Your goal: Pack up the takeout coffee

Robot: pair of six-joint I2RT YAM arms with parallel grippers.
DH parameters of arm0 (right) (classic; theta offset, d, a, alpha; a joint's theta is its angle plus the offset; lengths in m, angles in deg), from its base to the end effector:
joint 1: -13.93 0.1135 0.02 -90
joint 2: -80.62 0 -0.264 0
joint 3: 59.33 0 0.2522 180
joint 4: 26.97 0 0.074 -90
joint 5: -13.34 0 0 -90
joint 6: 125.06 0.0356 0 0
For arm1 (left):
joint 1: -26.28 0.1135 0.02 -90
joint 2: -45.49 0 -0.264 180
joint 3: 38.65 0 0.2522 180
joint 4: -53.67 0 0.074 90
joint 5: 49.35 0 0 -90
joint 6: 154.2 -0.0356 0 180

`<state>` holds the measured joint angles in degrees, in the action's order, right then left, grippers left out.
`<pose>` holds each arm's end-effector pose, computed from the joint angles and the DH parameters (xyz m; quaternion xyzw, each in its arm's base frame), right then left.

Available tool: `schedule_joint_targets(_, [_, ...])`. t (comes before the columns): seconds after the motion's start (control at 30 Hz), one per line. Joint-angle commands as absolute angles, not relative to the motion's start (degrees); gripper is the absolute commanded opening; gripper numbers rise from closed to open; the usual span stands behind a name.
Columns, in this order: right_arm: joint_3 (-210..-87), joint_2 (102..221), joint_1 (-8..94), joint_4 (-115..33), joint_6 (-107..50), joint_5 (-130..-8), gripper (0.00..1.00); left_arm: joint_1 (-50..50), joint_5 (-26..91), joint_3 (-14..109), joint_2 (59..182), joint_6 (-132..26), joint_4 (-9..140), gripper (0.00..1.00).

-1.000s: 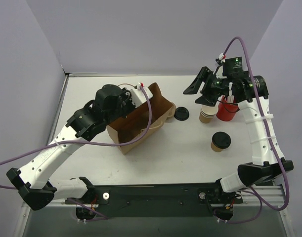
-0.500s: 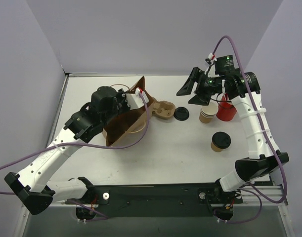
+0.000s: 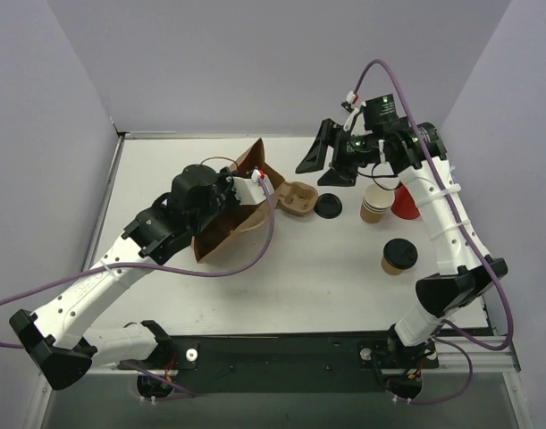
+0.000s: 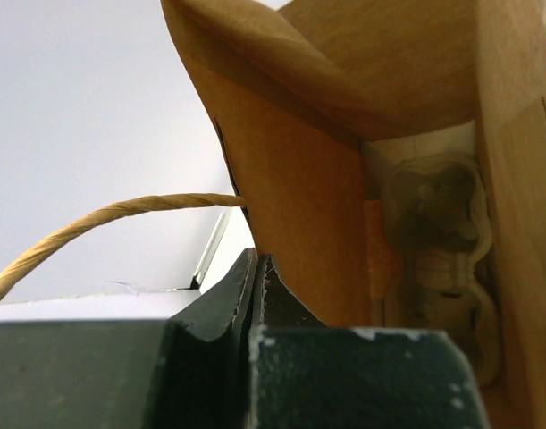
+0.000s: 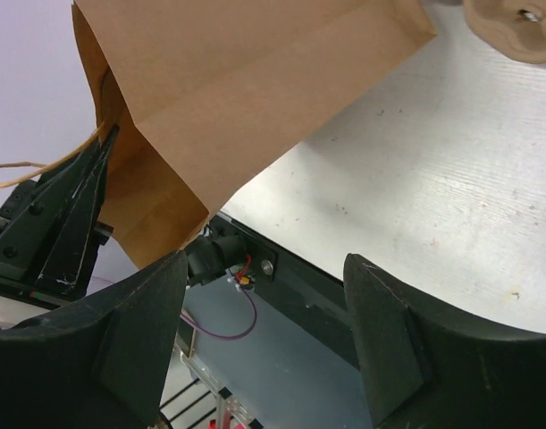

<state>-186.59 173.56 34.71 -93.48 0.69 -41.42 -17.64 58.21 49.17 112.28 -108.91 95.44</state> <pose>0.3004 0.1360 0.4644 -0.0364 0.8463 0.4516 0.2803 0.1892 -0.1673 0.4084 0.5060 0.6424 0.1295 0.5607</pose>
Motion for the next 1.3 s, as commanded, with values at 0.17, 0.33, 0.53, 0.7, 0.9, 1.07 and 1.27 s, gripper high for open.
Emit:
schedule_joint_targets(0.17, [-188.06, 175.62, 38.19, -90.74, 1.15, -40.19, 0.66, -15.47, 60.77, 50.35, 108.34, -112.80, 95.38, 0.00])
schedule_joint_targets(0.33, [-188.14, 175.98, 38.98, -89.77, 1.24, -40.36, 0.66, -12.66, 60.86, 49.20, 105.53, -114.03, 96.87, 0.00])
schedule_joint_targets(0.53, [-187.70, 176.85, 40.21, -89.42, 0.72, -39.84, 0.66, -12.13, 58.23, 47.10, 105.43, -111.67, 95.13, 0.00])
schedule_joint_targets(0.7, [-187.53, 177.73, 41.44, -89.16, -0.07, -39.66, 0.66, -12.13, 56.56, 45.16, 105.87, -109.90, 93.63, 0.00])
schedule_joint_targets(0.9, [-184.02, 177.47, 42.76, -88.98, -1.39, -40.71, 0.66, -12.22, 54.54, 44.46, 106.93, -107.35, 92.48, 0.00])
schedule_joint_targets(1.07, [-182.34, 177.29, 43.47, -89.15, -2.19, -40.89, 0.66, -12.39, 54.18, 44.28, 107.45, -106.65, 92.22, 0.00])
schedule_joint_targets(1.27, [-183.31, 177.99, 43.55, -89.33, -1.92, -41.07, 0.66, -14.06, 54.44, 48.06, 109.21, -103.84, 93.10, 0.00])
